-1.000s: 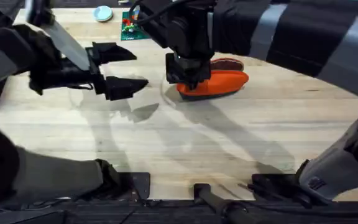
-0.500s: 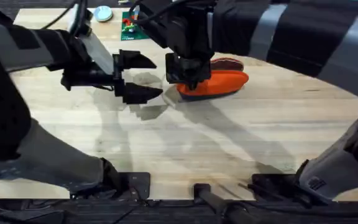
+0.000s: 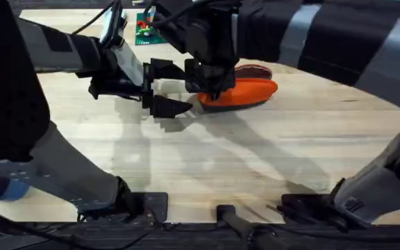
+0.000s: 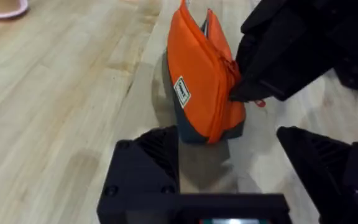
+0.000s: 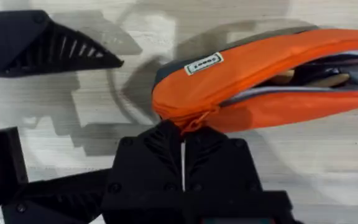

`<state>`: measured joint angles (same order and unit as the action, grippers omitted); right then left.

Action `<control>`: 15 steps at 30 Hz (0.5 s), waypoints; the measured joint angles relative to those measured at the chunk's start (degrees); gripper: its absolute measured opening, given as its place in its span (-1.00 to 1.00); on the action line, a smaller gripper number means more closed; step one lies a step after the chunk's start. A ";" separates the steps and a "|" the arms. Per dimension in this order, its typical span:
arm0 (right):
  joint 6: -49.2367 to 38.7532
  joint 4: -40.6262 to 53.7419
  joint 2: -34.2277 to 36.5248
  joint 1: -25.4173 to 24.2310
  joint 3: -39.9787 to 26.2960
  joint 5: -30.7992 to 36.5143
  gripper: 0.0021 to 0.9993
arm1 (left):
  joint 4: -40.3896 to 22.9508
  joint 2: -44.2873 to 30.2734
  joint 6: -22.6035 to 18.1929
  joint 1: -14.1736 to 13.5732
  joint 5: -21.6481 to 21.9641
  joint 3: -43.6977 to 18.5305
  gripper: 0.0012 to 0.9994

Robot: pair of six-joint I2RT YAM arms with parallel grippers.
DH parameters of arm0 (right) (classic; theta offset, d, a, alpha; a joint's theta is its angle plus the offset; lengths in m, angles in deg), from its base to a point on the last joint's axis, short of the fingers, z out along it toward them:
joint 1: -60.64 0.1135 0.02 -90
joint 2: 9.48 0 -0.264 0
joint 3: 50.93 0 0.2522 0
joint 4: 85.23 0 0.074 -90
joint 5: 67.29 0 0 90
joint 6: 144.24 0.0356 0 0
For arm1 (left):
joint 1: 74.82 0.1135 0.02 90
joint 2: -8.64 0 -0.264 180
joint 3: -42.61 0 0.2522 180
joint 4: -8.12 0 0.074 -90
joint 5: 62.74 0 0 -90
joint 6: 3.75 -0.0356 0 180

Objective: Unzip the bag, pick up the pens from the table one at a time and place them inside, then zip the bag closed.

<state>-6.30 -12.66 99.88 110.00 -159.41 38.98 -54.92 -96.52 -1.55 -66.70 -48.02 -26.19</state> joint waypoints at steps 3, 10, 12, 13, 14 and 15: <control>0.00 -0.01 0.00 0.00 0.00 0.00 -0.94 | 2.52 0.00 0.87 -0.70 -0.20 0.02 0.91; 0.00 -0.03 0.00 0.00 0.00 0.00 -0.94 | 6.47 -0.66 4.13 -3.15 -0.42 0.04 0.90; 0.00 -0.04 0.00 0.00 0.00 -0.02 -0.94 | 6.95 -0.70 4.67 -3.85 -0.44 0.07 0.88; 0.00 -0.04 0.00 0.00 0.00 -0.02 -0.94 | 7.15 -0.70 4.82 -4.12 -0.42 0.07 0.88; -0.02 -0.04 0.00 0.00 0.00 0.00 -0.94 | 7.33 -0.70 5.13 -4.35 -0.42 0.07 0.87; -0.02 -0.04 0.02 0.00 0.00 0.00 -0.94 | 7.54 -0.70 5.26 -4.52 -0.42 0.07 0.87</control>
<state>-6.32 -12.70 99.90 110.00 -159.41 38.98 -47.38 -97.22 3.70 -71.22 -48.44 -26.13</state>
